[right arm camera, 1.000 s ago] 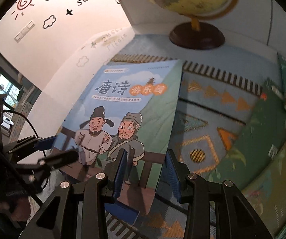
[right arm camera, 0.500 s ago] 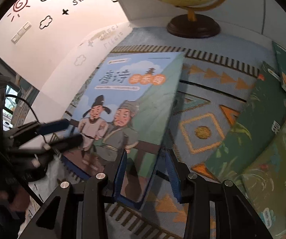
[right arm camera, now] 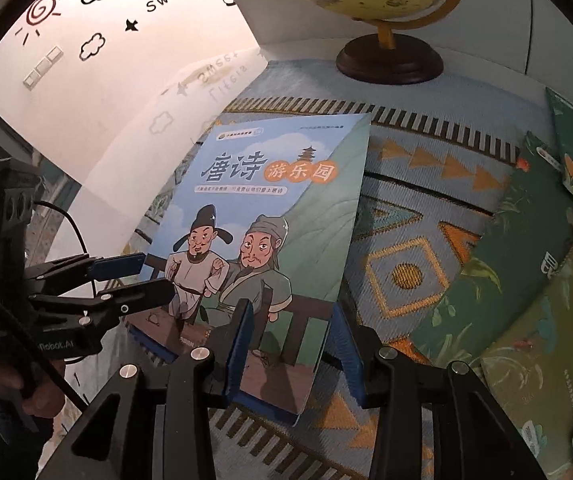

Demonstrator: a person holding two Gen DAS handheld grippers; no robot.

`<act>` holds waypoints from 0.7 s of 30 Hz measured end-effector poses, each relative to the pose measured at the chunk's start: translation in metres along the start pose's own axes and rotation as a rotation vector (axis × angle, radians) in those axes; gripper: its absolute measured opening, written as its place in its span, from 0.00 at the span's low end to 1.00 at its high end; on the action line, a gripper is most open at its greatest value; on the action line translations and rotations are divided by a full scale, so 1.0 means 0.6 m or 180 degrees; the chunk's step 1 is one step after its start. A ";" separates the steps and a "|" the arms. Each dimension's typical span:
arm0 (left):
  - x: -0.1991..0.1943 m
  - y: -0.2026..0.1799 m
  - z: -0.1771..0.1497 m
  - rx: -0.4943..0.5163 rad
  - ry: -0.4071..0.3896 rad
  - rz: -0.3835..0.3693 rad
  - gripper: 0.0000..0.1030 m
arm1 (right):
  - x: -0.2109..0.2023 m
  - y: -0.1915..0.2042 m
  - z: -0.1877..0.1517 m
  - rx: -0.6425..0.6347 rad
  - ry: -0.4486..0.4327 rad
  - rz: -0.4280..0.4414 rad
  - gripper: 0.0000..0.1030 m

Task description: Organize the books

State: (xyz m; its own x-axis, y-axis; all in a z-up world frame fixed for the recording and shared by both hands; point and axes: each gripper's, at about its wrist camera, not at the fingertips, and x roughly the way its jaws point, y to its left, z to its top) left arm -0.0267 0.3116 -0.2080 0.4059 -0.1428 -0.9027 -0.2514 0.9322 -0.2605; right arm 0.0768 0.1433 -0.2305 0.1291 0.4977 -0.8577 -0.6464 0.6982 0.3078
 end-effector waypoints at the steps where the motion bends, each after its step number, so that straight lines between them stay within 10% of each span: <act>1: -0.002 0.000 -0.004 -0.0010 0.0011 -0.0014 0.57 | -0.001 0.000 -0.001 0.0020 0.0004 0.0016 0.40; 14: -0.025 -0.012 -0.013 -0.0037 -0.0140 0.0220 0.57 | -0.003 -0.007 -0.011 0.0067 0.0091 -0.0096 0.40; 21: -0.067 -0.124 0.003 0.0334 -0.0357 0.0262 0.69 | -0.108 -0.085 -0.061 0.0415 -0.0127 -0.0238 0.50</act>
State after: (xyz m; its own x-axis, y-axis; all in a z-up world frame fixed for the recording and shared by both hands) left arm -0.0226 0.2484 -0.1516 0.4848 -0.0319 -0.8741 -0.1970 0.9697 -0.1447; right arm 0.0738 0.0566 -0.2059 0.2046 0.4600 -0.8640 -0.5312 0.7936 0.2968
